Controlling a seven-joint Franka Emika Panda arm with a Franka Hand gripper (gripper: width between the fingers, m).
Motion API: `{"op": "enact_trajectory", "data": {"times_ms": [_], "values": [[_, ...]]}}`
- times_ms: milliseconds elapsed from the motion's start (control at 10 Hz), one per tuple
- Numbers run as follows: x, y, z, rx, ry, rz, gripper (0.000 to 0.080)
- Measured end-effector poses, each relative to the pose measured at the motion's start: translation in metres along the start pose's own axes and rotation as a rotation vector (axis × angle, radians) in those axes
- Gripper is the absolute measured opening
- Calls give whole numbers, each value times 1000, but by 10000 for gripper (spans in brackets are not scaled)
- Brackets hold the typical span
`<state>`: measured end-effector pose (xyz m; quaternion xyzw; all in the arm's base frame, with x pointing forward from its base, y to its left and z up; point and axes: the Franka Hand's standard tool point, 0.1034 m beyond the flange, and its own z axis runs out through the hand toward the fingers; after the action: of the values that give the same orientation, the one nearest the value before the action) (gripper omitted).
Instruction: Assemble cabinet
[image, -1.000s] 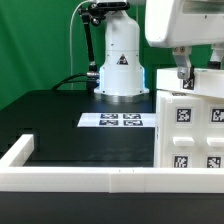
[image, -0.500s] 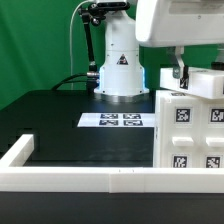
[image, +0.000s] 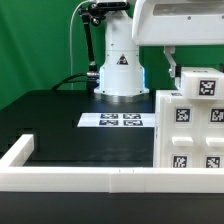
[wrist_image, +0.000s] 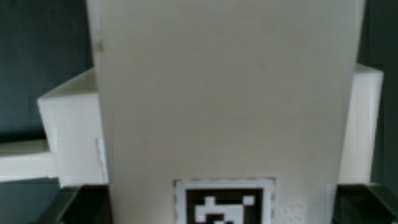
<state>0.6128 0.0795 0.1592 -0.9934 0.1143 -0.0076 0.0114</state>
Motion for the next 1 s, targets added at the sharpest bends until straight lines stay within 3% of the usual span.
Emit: {"op": "enact_trajectory", "data": {"times_ms": [500, 1000], "values": [[0, -1, 1, 5, 1, 468, 560], [-2, -5, 1, 29, -2, 1051, 560]]}}
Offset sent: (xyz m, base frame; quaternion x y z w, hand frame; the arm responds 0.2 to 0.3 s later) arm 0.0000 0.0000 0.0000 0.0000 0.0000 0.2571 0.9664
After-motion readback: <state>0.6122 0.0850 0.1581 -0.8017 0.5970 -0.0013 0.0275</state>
